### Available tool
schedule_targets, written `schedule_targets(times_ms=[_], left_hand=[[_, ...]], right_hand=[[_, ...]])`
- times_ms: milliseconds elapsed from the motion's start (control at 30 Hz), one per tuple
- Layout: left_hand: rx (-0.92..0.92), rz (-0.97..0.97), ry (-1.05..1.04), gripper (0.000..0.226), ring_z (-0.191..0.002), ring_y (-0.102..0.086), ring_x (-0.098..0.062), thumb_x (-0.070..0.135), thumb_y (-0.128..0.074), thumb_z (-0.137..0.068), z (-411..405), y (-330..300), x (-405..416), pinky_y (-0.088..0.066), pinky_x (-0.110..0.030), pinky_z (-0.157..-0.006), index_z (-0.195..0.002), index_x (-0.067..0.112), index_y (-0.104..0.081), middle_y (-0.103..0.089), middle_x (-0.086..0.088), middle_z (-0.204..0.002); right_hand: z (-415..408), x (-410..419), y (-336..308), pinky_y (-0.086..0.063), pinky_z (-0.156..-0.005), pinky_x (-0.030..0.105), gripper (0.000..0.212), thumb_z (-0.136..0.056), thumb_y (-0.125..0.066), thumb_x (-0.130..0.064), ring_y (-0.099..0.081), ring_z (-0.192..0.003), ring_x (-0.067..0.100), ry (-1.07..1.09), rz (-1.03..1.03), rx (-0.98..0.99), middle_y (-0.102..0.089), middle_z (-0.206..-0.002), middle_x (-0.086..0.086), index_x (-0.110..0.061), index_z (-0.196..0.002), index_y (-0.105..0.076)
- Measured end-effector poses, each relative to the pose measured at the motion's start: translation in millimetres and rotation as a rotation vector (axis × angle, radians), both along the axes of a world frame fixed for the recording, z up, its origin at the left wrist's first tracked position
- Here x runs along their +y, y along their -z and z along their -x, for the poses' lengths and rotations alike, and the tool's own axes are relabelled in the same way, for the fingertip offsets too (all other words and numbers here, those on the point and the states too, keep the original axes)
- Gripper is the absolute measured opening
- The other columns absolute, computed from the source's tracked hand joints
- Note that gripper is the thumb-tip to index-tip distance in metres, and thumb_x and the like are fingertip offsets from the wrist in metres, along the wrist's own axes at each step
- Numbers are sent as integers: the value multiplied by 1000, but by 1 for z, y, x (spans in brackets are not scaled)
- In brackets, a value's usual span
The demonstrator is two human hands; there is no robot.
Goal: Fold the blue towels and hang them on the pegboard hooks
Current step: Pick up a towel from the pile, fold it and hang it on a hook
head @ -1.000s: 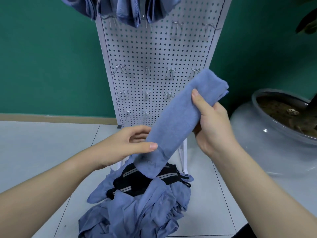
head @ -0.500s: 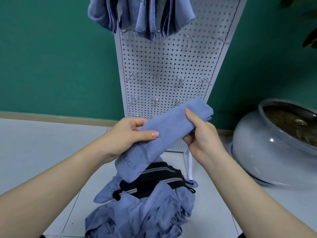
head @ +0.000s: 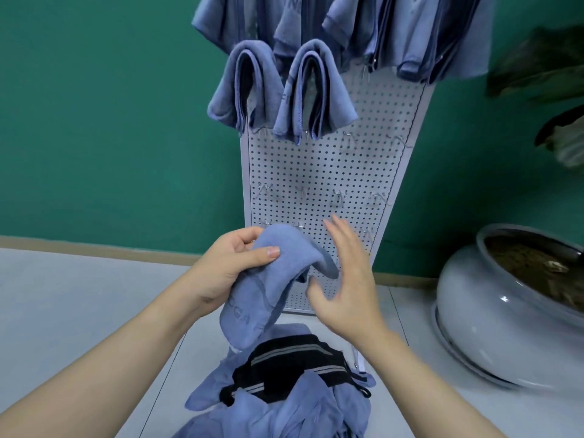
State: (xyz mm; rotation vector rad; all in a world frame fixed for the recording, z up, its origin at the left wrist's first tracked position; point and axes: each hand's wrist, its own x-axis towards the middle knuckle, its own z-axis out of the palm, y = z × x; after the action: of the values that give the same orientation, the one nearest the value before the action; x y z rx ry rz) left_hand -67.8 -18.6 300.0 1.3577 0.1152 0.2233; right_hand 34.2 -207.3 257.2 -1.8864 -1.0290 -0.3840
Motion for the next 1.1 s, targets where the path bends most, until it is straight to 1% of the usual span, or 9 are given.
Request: schedule_targets(times_ms=[100, 267, 400, 500, 633, 800, 900, 1000, 1100], left_hand=[[-2, 24, 43, 37, -84, -74, -24, 14, -71, -82, 3, -4, -4, -59, -29, -72, -116, 0, -66, -76, -16, -100], [5, 13, 79, 46, -88, -73, -27, 16, -71, -83, 5, -4, -6, -59, -31, -74, -124, -3, -63, -75, -18, -104], [25, -50, 39, 46, -88, -73, -25, 24, -77, -81, 4, -4, -3, -59, -31, -77, -119, 1, -65, -76, -16, -103], [-2, -483, -249, 48, -82, -68, -12, 48, -84, -69, 1, 3, 0, -55, -28, -80, -105, 20, -69, -75, 0, -96], [-264, -1095, -490, 17, -82, -61, -8, 27, -75, -91, 3, 12, -3, -52, -29, -78, -108, 25, -72, -64, 14, -92], [-261, -1011, -385, 41, -108, -59, -5, 36, -46, -101, 12, 3, -33, -47, -27, -96, -133, 19, -65, -64, 9, -118], [-221, -1055, -330, 54, -115, -54, -6, 47, -46, -90, 7, -11, -49, -49, -34, -96, -139, 25, -54, -53, 13, -124], [-296, -1067, -409, 35, -104, -54, -9, 36, -56, -90, -10, -37, -64, -51, -36, -85, -123, 27, -55, -51, 12, -113], [-337, -1017, -512, 17, -91, -53, -16, 20, -59, -92, -33, -67, -74, -49, -43, -79, -108, 22, -56, -52, 6, -104]], right_hand=[[3, 10, 2, -23, -127, 47, 80, -82, -68, -37, -27, -155, 16, -6, 46, -183, -36, -165, -1, -21, -155, -41], [10, 18, -4, -48, -109, 44, 62, -79, -57, -23, -57, -134, 16, -16, -137, -46, -63, -142, 0, -12, -140, -60], [22, 21, -15, -57, -89, 37, 57, -76, -52, -22, -69, -103, 13, 20, -141, 79, -74, -119, -8, -21, -131, -67], [23, 22, -24, -56, -74, 38, 51, -77, -47, -35, -62, -73, 15, 90, -16, 177, -73, -83, -13, -31, -121, -72], [23, 24, -34, -54, -70, 39, 33, -81, -53, -30, -60, -69, 15, 193, 85, 223, -70, -72, -12, -34, -107, -73], [19, 22, -56, -53, -70, 45, 6, -83, -63, -24, -61, -73, 21, 260, 11, 286, -66, -70, -9, -28, -83, -59], [15, 14, -81, -48, -60, 41, 18, -83, -64, -20, -53, -61, 16, 255, -25, 298, -59, -60, -7, -23, -69, -53], [11, 3, -112, -34, -52, 30, 29, -83, -65, -18, -42, -53, 10, 261, -48, 241, -52, -51, -13, -23, -61, -46], [2, -9, -141, -42, -57, 40, 19, -82, -65, -18, -43, -58, 15, 275, -55, 171, -54, -57, -4, -15, -68, -52]])
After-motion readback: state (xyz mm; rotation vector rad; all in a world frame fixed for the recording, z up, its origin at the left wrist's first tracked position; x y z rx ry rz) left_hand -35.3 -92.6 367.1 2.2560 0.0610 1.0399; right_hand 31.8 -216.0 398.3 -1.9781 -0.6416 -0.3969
